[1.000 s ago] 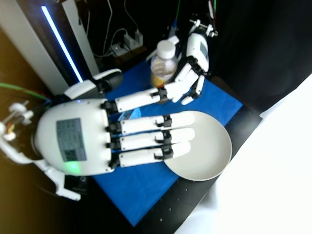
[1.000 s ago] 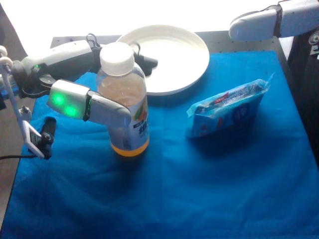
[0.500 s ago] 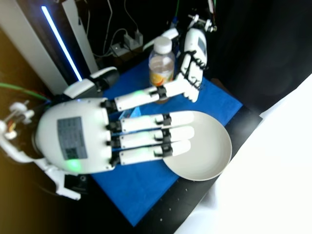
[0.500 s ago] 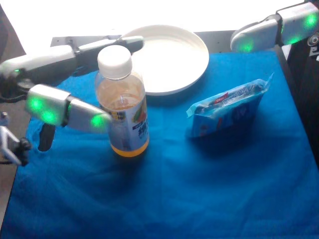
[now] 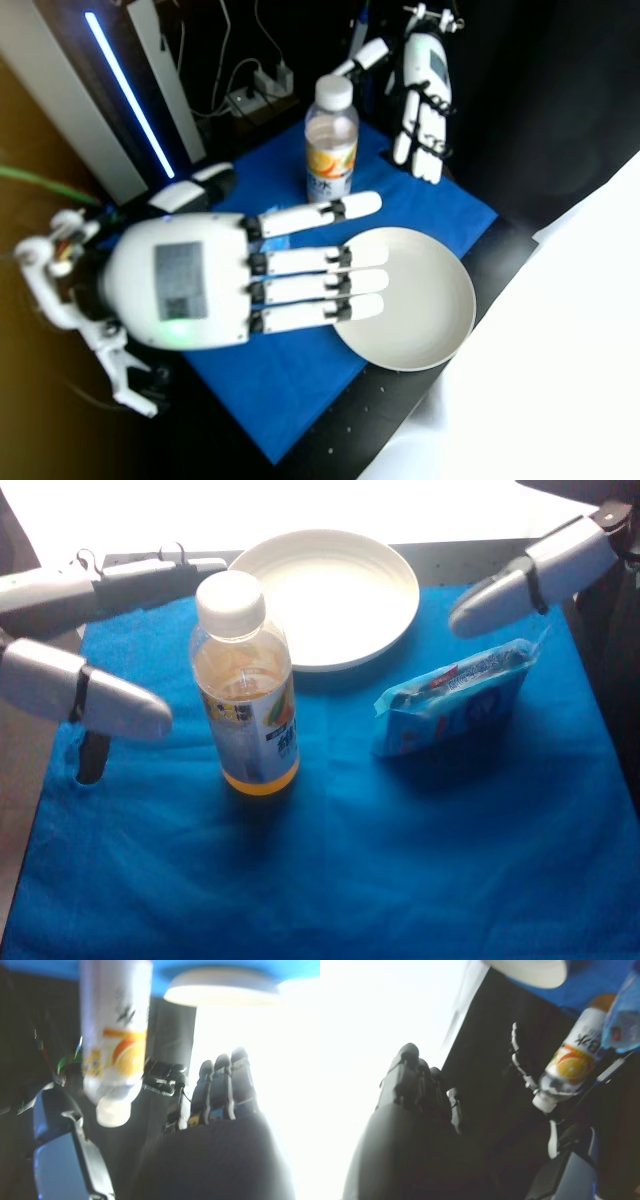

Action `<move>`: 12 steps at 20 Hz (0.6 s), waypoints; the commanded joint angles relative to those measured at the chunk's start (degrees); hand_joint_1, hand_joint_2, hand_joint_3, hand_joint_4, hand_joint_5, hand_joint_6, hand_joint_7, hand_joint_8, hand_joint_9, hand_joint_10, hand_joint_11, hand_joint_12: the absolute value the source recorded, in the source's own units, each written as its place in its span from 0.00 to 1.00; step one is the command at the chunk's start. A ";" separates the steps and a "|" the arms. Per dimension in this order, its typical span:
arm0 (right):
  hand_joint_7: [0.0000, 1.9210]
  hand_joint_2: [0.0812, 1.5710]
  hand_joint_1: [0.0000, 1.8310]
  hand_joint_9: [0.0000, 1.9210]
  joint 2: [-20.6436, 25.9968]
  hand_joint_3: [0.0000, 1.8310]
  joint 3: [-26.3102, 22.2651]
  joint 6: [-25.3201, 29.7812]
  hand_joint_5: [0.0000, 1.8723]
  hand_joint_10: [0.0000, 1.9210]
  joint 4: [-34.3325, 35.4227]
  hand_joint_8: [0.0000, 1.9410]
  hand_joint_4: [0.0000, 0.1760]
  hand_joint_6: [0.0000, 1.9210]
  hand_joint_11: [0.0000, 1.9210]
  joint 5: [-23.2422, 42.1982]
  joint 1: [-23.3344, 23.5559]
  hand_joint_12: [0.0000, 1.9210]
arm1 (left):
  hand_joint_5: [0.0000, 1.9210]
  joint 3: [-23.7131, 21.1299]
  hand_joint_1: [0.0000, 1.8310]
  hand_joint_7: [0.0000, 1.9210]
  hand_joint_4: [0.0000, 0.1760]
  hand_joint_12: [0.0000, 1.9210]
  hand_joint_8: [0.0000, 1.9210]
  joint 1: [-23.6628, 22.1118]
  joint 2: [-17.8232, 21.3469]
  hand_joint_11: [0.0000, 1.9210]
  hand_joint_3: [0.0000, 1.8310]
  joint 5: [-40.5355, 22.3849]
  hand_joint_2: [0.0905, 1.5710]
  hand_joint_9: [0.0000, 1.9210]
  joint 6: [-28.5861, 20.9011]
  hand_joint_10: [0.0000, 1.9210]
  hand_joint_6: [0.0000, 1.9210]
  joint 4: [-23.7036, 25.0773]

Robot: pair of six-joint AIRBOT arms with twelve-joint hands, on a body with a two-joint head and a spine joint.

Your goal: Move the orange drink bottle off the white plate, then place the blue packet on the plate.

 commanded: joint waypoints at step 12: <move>0.02 0.35 0.33 0.00 3.54 0.01 -4.58 7.60 0.01 0.00 -14.90 0.00 0.99 0.00 0.00 -1.48 0.56 0.00 | 0.00 1.61 0.37 0.00 1.00 0.00 0.00 -6.52 2.02 0.00 0.00 -1.91 0.36 0.00 1.66 0.00 0.00 -4.34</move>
